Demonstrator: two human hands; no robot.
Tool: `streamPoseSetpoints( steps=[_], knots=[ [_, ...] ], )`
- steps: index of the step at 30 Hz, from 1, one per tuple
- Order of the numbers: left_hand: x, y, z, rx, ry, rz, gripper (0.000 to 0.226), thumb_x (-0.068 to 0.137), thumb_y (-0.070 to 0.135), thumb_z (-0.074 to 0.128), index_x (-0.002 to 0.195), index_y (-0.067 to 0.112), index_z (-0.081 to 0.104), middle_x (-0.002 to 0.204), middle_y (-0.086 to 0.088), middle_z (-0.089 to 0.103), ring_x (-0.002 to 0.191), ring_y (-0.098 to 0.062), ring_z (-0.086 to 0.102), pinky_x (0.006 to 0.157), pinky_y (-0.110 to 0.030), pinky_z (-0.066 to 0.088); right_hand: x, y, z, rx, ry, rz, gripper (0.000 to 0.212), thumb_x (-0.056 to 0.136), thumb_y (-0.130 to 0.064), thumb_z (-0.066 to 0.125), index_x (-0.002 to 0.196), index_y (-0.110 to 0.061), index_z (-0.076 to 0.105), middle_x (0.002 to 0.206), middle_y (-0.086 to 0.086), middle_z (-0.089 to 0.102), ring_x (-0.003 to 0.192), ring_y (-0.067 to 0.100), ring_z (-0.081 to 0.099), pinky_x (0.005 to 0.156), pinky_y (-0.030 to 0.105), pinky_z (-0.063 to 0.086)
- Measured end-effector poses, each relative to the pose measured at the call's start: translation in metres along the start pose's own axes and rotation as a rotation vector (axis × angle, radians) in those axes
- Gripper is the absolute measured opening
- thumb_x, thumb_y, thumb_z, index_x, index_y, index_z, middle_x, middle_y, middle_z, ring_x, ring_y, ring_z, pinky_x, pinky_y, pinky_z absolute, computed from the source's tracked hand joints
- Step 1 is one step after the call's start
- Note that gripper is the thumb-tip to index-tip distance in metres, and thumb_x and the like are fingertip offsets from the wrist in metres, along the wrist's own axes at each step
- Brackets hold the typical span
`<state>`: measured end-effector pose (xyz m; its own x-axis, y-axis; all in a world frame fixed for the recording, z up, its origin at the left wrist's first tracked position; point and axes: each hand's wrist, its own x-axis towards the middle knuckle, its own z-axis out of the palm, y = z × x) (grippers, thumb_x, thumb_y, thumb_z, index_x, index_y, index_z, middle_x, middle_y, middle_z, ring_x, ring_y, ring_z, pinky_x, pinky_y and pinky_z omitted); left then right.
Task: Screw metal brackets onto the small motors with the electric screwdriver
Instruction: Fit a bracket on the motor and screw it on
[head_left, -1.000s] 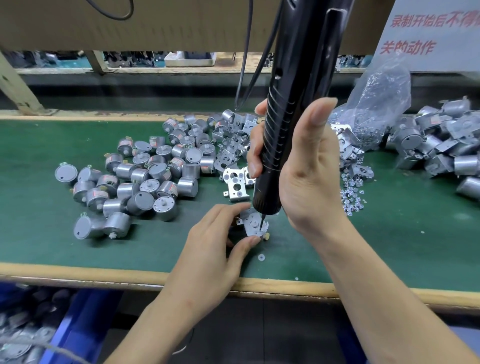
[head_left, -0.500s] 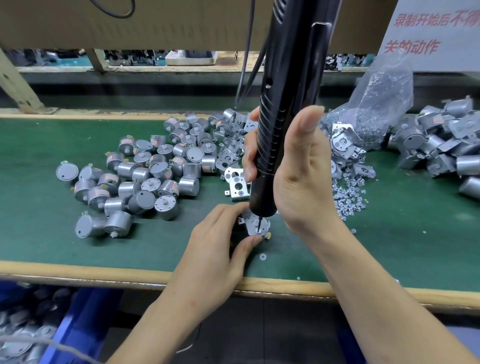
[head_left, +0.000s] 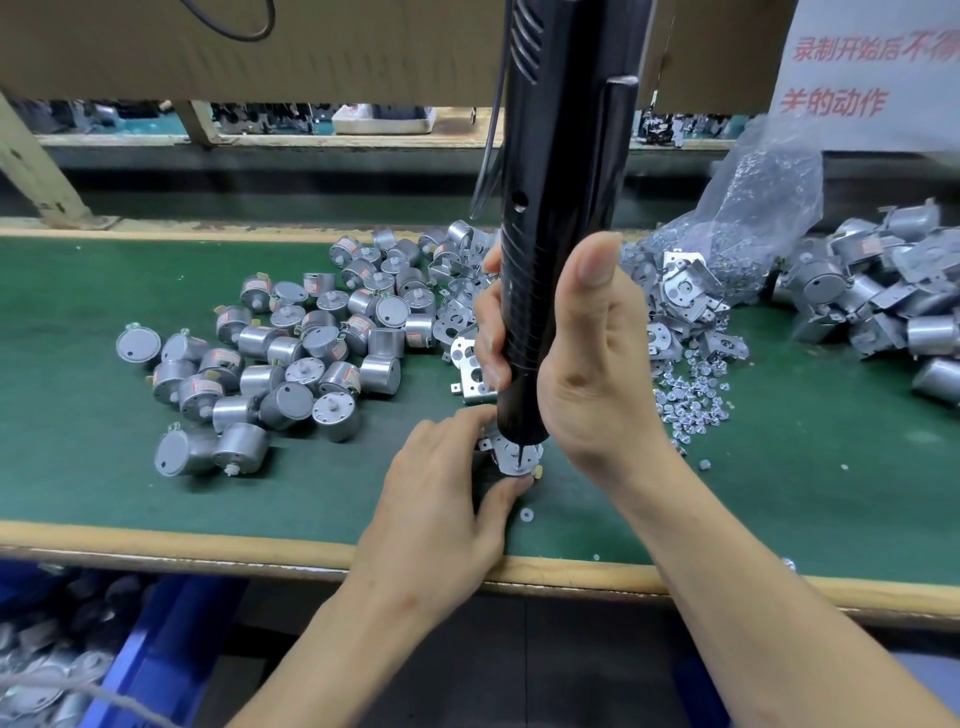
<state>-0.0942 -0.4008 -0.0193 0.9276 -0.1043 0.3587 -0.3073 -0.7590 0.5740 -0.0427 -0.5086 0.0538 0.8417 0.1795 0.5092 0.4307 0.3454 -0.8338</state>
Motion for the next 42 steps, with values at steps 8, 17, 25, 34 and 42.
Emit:
streamPoseSetpoints(
  steps=[8,17,25,34,42],
  knots=[
    [0.000,0.000,0.001,0.012,0.008,-0.022,0.033,0.084,0.028,0.074,0.114,0.021,0.061,0.097,0.013,0.062,0.093,-0.013,0.053,0.079,-0.021,0.036,-0.002,-0.002,0.002,-0.008,0.039,-0.016,0.094,0.081,-0.078,0.044,0.091,0.015,0.044,0.059,-0.006,0.052,0.044,0.014,0.045,0.047,0.025,0.037],
    [0.001,0.000,0.003,-0.014,0.012,-0.047,0.035,0.085,0.028,0.073,0.117,0.021,0.060,0.104,0.011,0.065,0.101,-0.016,0.058,0.088,-0.034,0.046,-0.003,-0.002,0.002,-0.060,0.137,-0.044,0.083,0.081,-0.070,0.041,0.093,0.011,0.051,0.061,-0.001,0.053,0.048,0.014,0.051,0.050,0.025,0.043],
    [0.001,-0.002,0.004,-0.016,0.003,-0.056,0.041,0.085,0.031,0.075,0.122,0.023,0.059,0.111,0.015,0.062,0.104,-0.008,0.055,0.090,-0.018,0.039,0.012,-0.020,-0.038,-0.083,0.174,-0.060,0.067,0.077,-0.078,0.033,0.094,-0.019,0.060,0.062,-0.005,0.057,0.048,0.015,0.052,0.049,0.026,0.045],
    [0.003,0.001,0.002,-0.080,0.077,-0.075,0.022,0.089,0.045,0.064,0.104,0.029,0.065,0.076,0.023,0.056,0.077,0.002,0.053,0.071,-0.007,0.035,0.007,-0.012,-0.071,-0.139,0.221,0.006,0.061,0.071,-0.090,0.035,0.079,-0.039,0.068,0.059,-0.007,0.055,0.046,0.016,0.048,0.048,0.025,0.043],
    [0.005,0.001,0.003,-0.096,0.092,-0.119,0.010,0.087,0.028,0.072,0.096,0.030,0.067,0.074,0.029,0.058,0.069,-0.003,0.053,0.064,-0.007,0.035,0.003,-0.003,-0.070,-0.163,0.192,0.017,0.062,0.073,-0.091,0.033,0.074,-0.038,0.065,0.057,-0.006,0.054,0.044,0.016,0.047,0.048,0.024,0.042]
  ],
)
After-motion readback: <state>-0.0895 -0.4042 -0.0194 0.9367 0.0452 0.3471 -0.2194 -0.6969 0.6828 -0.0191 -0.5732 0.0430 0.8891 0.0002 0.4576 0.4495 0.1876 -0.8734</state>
